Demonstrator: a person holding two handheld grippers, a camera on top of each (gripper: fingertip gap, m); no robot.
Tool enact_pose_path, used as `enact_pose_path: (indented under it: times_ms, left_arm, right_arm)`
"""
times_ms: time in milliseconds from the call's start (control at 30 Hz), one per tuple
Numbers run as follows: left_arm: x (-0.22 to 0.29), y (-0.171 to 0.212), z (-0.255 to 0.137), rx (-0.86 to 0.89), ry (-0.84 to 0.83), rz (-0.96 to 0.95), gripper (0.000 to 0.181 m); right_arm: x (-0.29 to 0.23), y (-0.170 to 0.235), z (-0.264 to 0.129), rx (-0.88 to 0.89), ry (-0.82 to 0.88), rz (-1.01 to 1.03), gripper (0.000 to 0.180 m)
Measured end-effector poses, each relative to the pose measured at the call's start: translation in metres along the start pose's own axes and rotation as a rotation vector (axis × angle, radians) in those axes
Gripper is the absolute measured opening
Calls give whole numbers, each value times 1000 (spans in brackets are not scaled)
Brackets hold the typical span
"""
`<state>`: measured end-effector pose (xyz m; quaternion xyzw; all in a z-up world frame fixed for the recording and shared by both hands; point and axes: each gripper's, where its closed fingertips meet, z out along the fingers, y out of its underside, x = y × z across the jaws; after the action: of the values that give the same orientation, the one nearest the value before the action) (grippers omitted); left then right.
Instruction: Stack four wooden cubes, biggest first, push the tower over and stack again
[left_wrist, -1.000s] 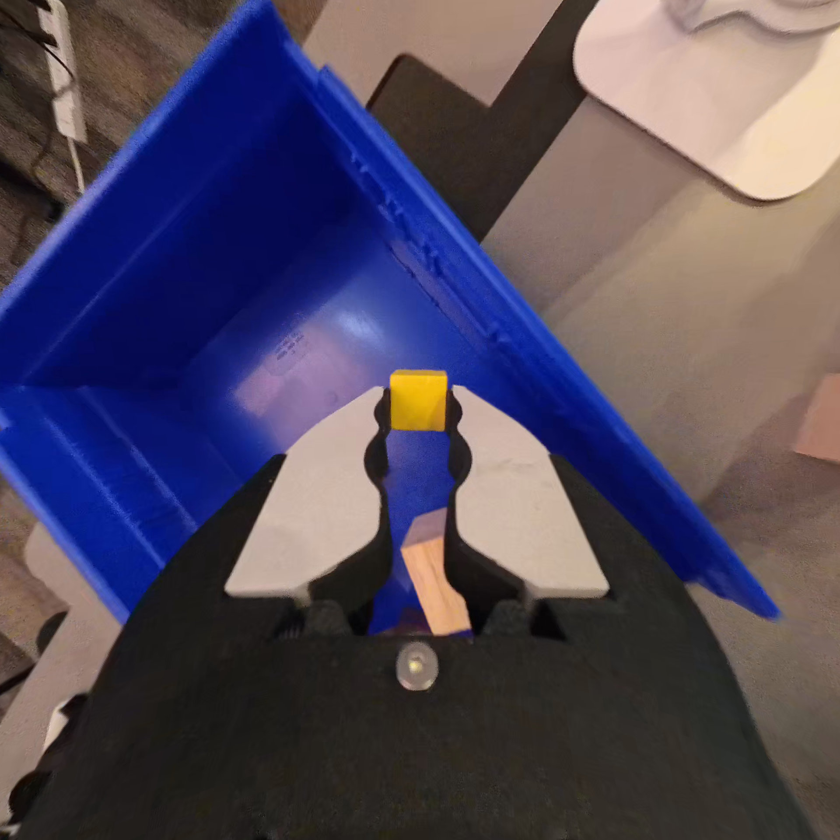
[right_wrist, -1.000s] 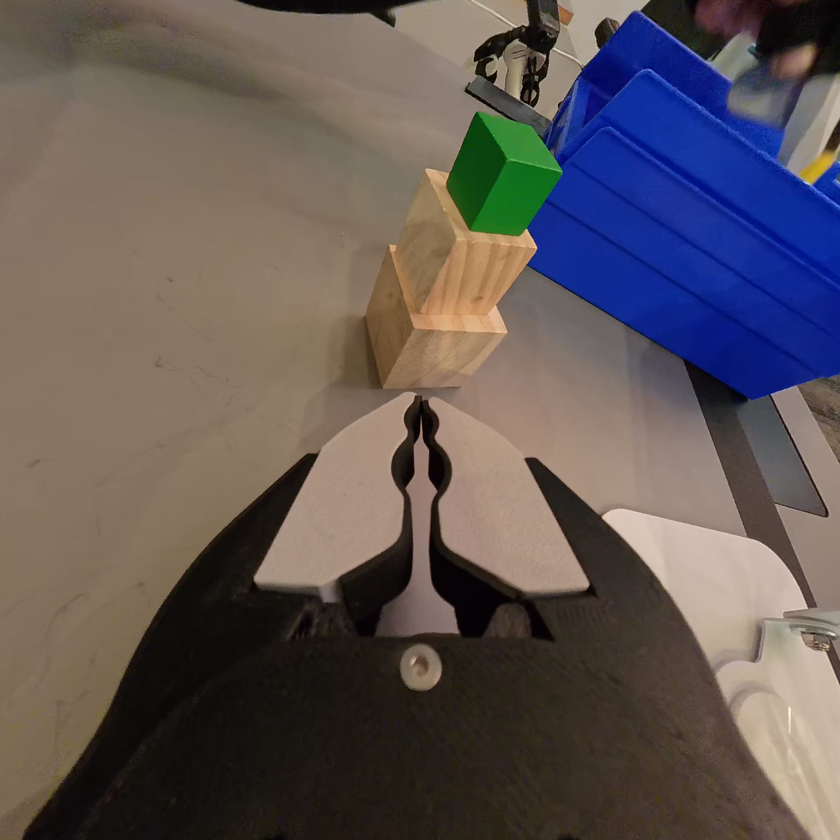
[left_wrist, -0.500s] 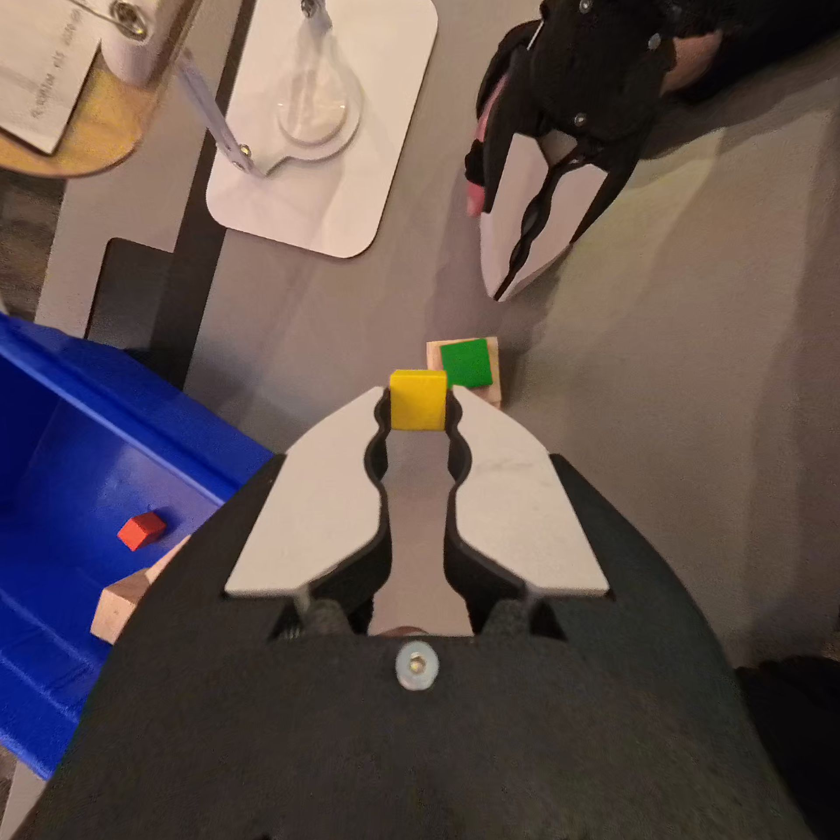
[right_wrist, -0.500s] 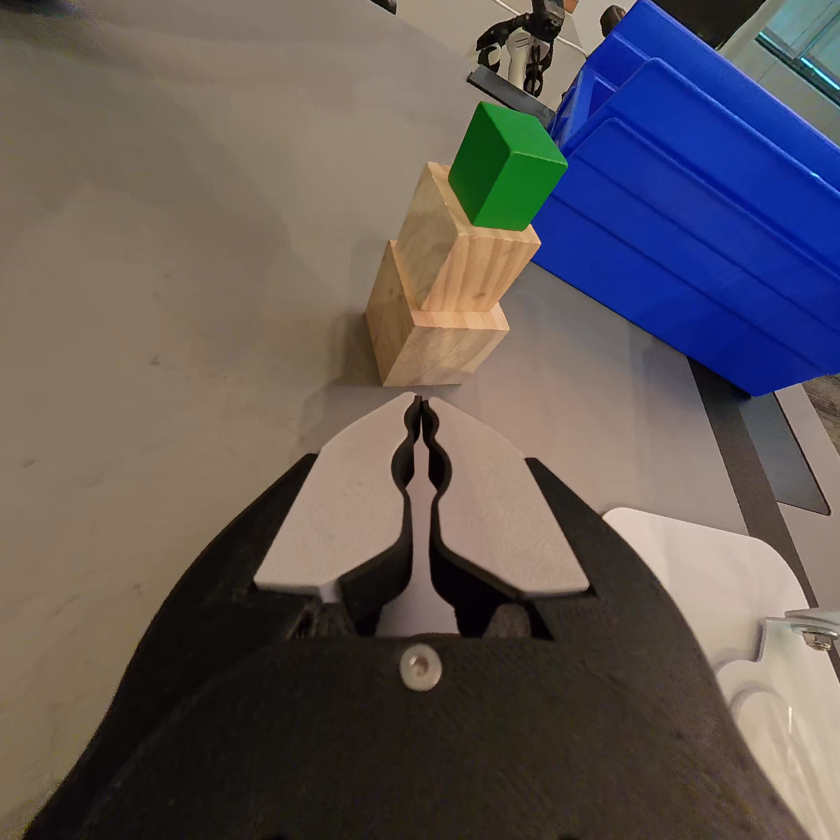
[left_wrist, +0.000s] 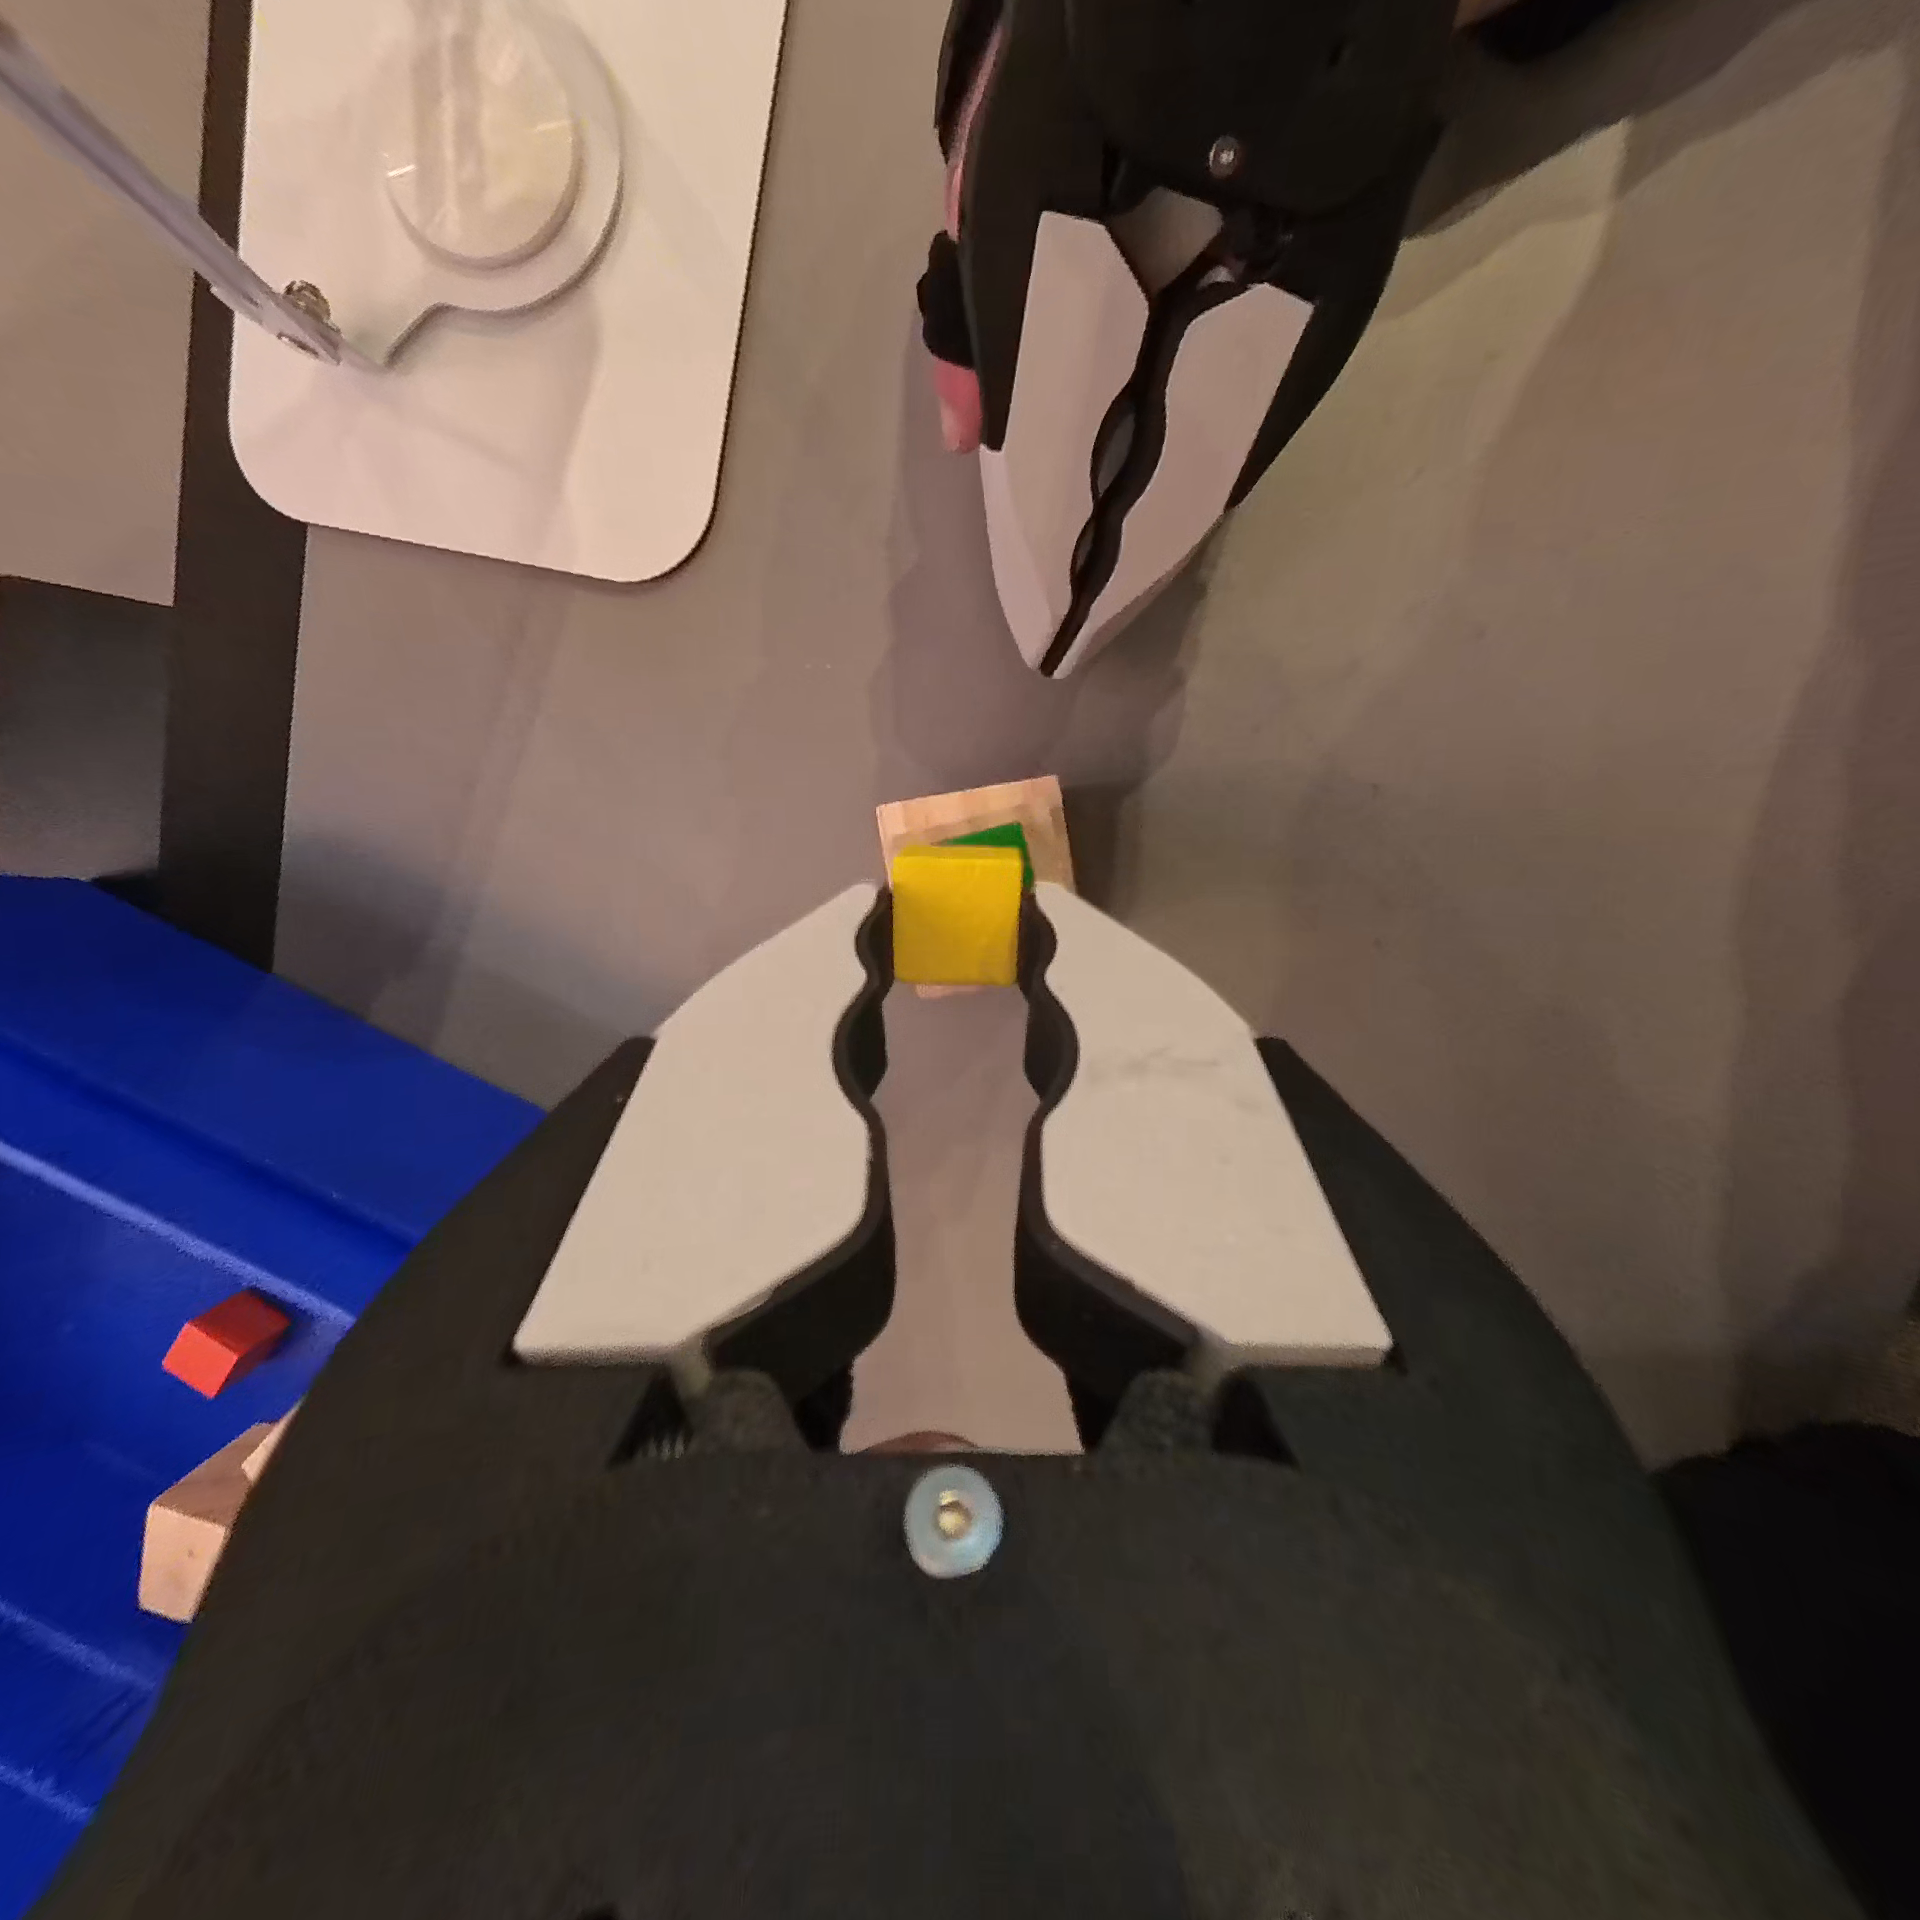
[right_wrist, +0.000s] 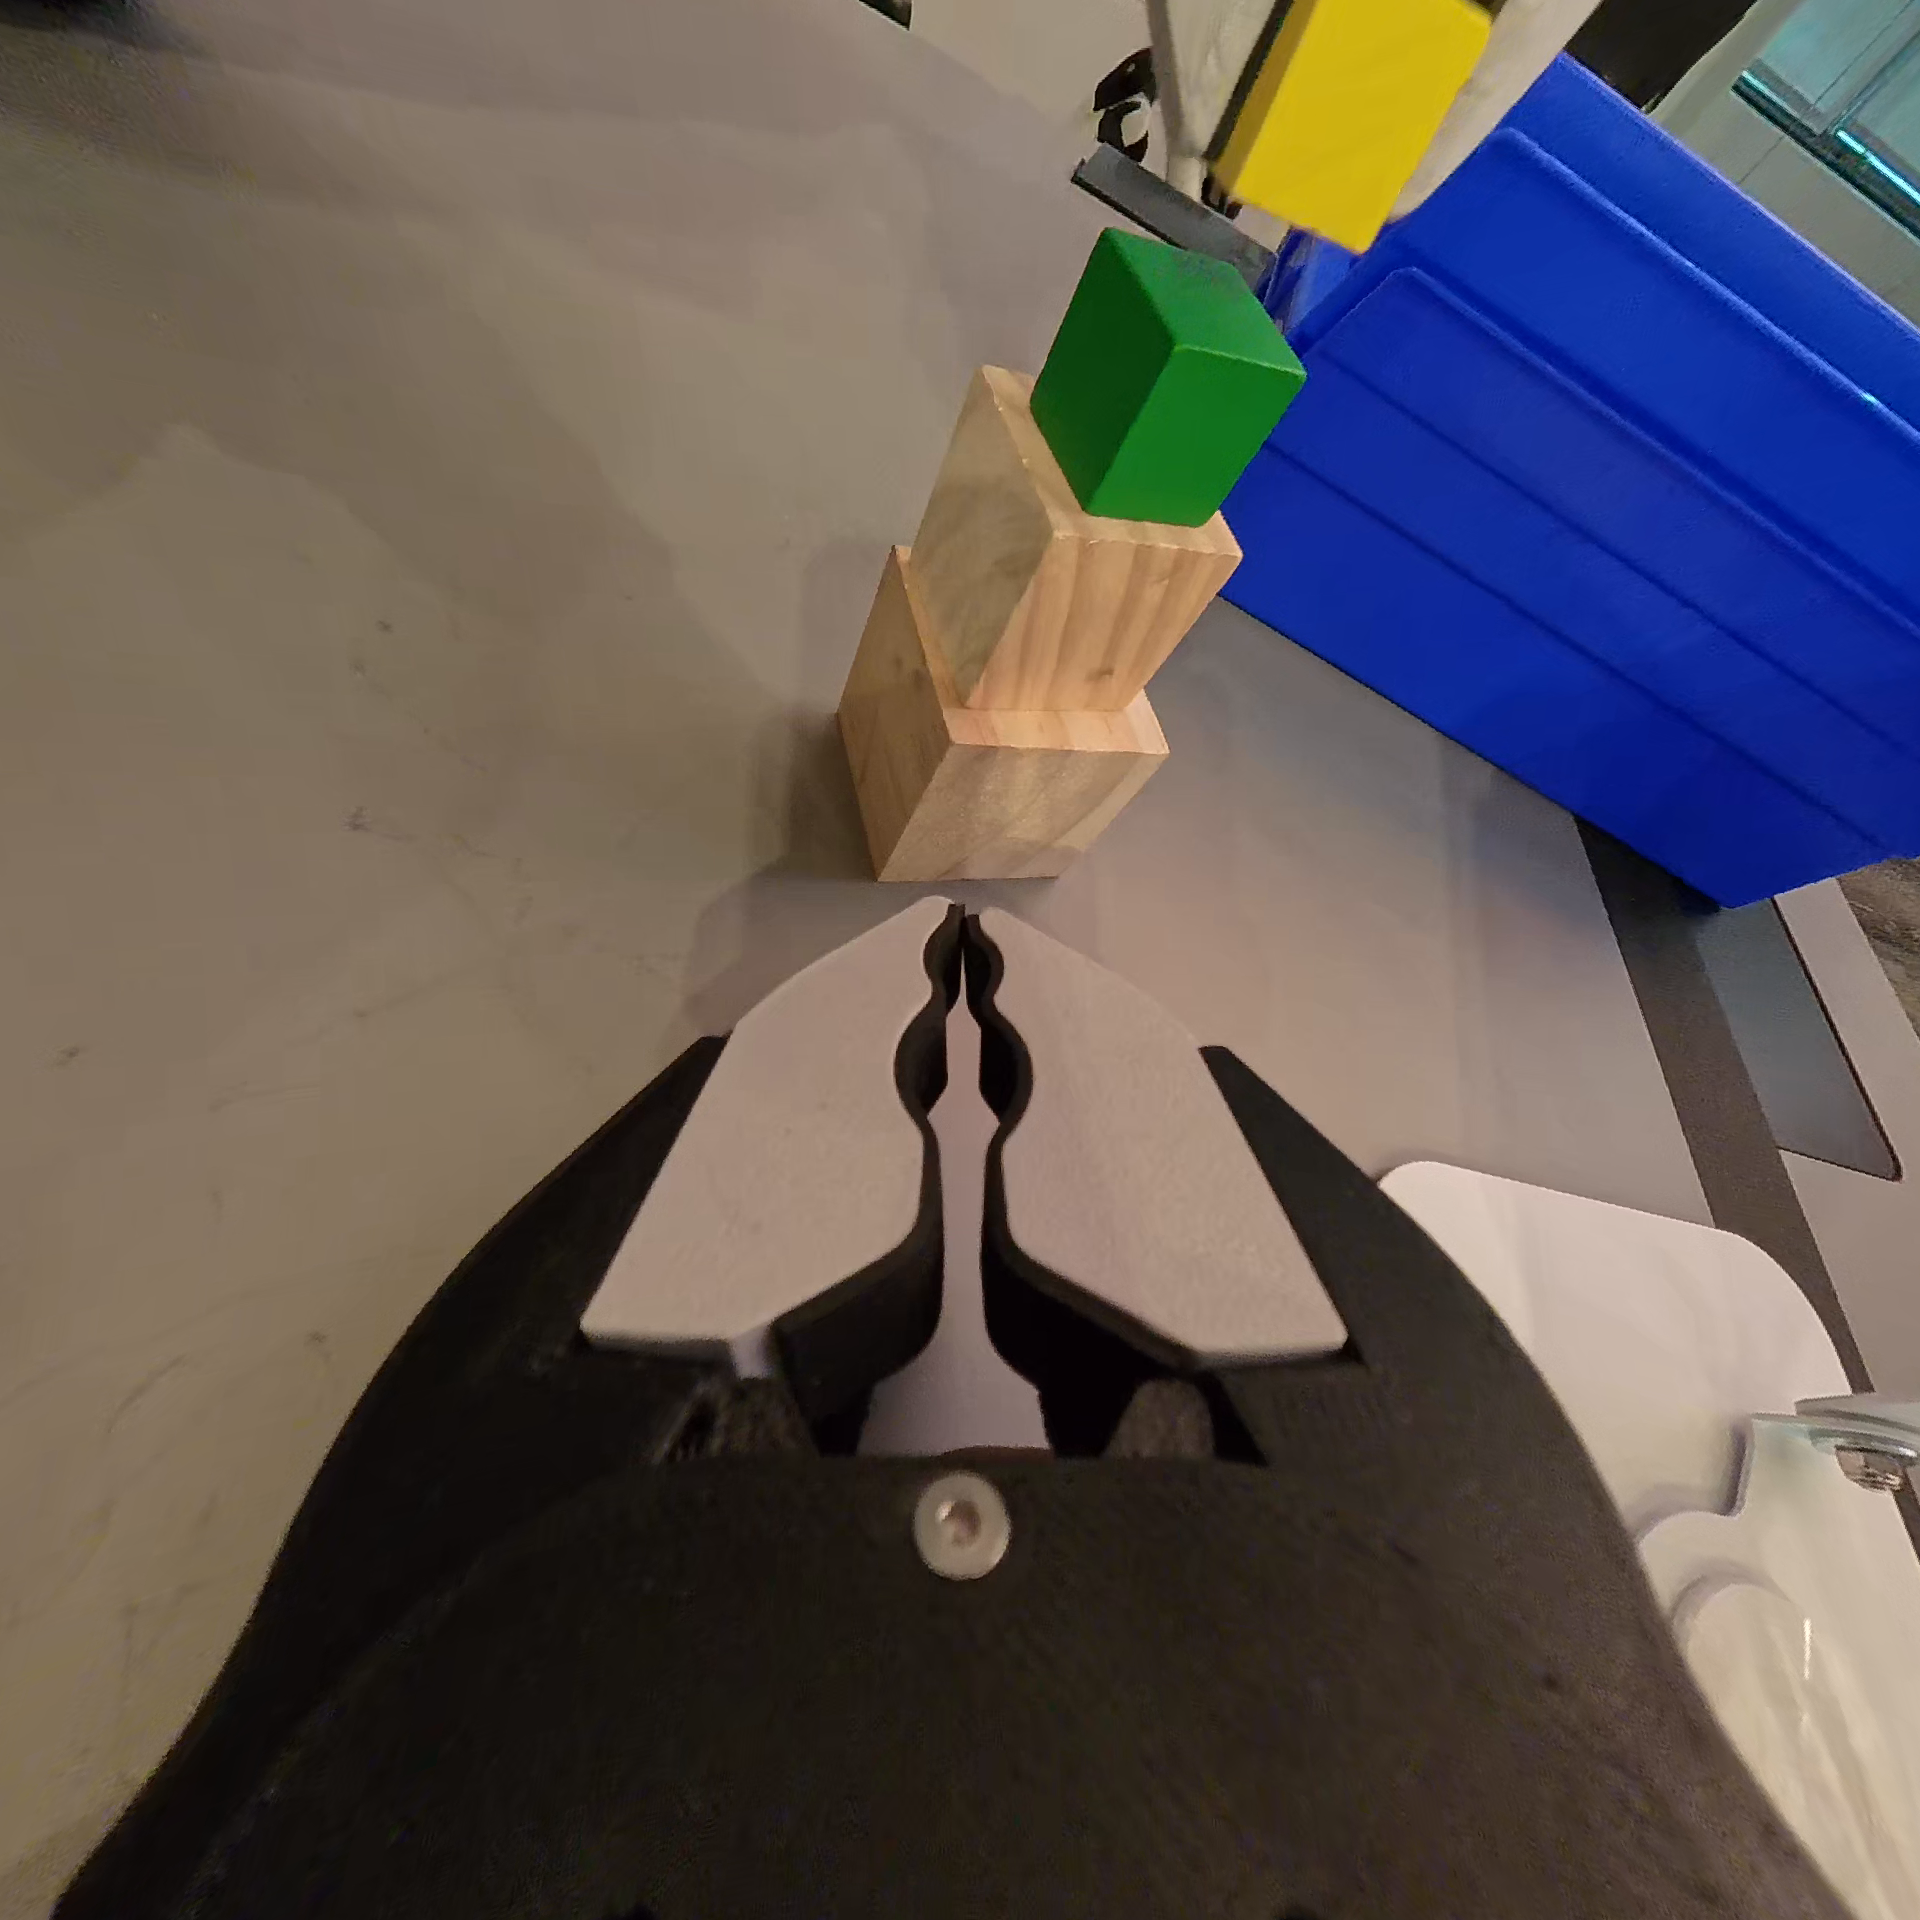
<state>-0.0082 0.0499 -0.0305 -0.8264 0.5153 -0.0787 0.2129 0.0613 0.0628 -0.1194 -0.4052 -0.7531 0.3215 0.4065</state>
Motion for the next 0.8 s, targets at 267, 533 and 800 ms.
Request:
enact_pose_path:
  times_ms: [267, 533, 800]
  left_arm:
    - [0, 2, 5, -7, 20, 4, 22]
    - [2, 4, 11, -22, 42, 2, 22]
    - [6, -2, 10, 16, 66, 10, 34]
  right_arm:
    - [-1, 0, 1, -1, 0, -1, 0]
    - [0, 0, 1, -2, -1, -4, 0]
    - [-1, 0, -1, 1, -1, -3, 0]
